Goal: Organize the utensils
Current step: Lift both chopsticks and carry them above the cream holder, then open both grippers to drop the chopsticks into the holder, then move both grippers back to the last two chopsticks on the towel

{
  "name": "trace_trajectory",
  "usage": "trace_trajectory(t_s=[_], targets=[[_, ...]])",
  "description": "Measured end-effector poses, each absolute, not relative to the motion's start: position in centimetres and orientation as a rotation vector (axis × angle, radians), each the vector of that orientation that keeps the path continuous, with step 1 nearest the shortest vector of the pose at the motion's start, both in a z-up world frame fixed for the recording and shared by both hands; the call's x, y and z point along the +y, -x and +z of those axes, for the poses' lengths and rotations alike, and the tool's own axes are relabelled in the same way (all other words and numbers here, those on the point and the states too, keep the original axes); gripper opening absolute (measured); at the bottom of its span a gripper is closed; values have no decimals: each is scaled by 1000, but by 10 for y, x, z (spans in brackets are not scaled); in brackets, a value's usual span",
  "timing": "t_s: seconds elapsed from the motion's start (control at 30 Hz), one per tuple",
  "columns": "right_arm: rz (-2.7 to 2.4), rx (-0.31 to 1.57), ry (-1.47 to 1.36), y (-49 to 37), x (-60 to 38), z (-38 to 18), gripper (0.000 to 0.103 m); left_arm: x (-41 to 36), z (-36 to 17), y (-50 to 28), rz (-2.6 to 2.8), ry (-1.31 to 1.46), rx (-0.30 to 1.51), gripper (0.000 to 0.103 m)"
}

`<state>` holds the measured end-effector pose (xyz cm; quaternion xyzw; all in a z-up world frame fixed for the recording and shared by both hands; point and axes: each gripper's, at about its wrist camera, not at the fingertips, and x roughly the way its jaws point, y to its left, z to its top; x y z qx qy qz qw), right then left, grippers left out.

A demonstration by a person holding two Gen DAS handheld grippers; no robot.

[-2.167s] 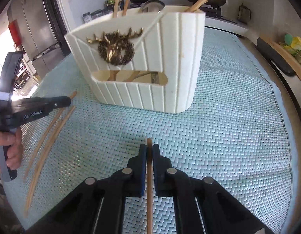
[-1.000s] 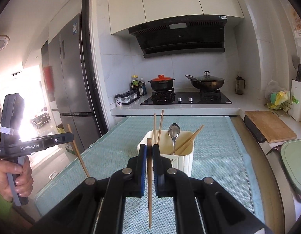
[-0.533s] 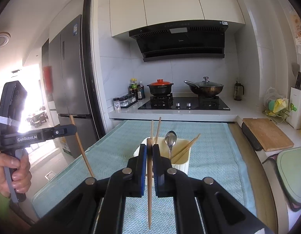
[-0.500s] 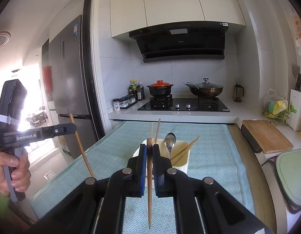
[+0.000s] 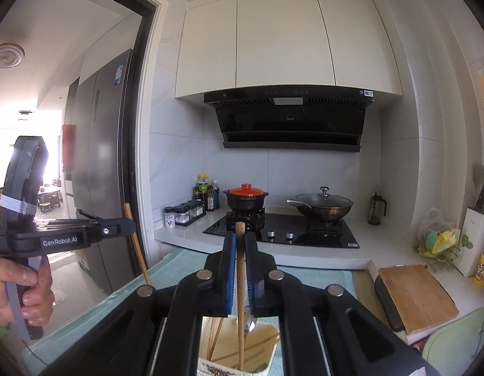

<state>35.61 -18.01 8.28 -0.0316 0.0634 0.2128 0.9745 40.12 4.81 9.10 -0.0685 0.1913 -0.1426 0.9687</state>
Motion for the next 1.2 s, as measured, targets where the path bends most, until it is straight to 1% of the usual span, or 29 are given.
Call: trace_trajectory(t_s=[0.1, 0.17, 0.47, 0.6, 0.63, 0.67, 0.7, 0.73, 0.77, 0.8, 0.83, 1.0, 1.03, 1.13, 1.2], targets=[[439, 129, 64, -380, -172, 77, 6, 41, 79, -424, -274, 138, 415, 4], [458, 164, 55, -398, -166, 66, 6, 38, 67, -437, -268, 143, 446, 4], [523, 492, 26, -475, -143, -20, 6, 29, -4, -483, -263, 162, 656, 4], [527, 615, -13, -500, -139, -44, 7, 26, -21, -496, -242, 149, 724, 5], [522, 633, -19, -505, -138, -46, 7, 27, -22, -497, -233, 151, 734, 8], [514, 645, -17, -508, -136, -46, 14, 28, -21, -496, -237, 160, 740, 18], [506, 647, -13, -509, -136, -44, 28, 31, -19, -493, -240, 171, 739, 35], [503, 633, -11, -507, -135, -40, 36, 34, -15, -489, -235, 177, 731, 43], [503, 607, -11, -502, -136, -33, 48, 38, -10, -483, -226, 177, 714, 54], [502, 577, -4, -495, -137, -25, 49, 42, -4, -478, -219, 174, 700, 59], [501, 551, 11, -487, -137, -17, 49, 46, 2, -471, -215, 170, 691, 61], [508, 435, 88, -432, -143, 22, 49, 69, 29, -420, -213, 117, 676, 74], [511, 419, 100, -419, -145, 27, 50, 73, 34, -406, -213, 91, 672, 76], [516, 387, 119, -378, -159, 38, 51, 86, 43, -360, -202, -1, 657, 81], [525, 378, 129, -350, -169, 39, 51, 95, 43, -328, -182, -59, 650, 87]])
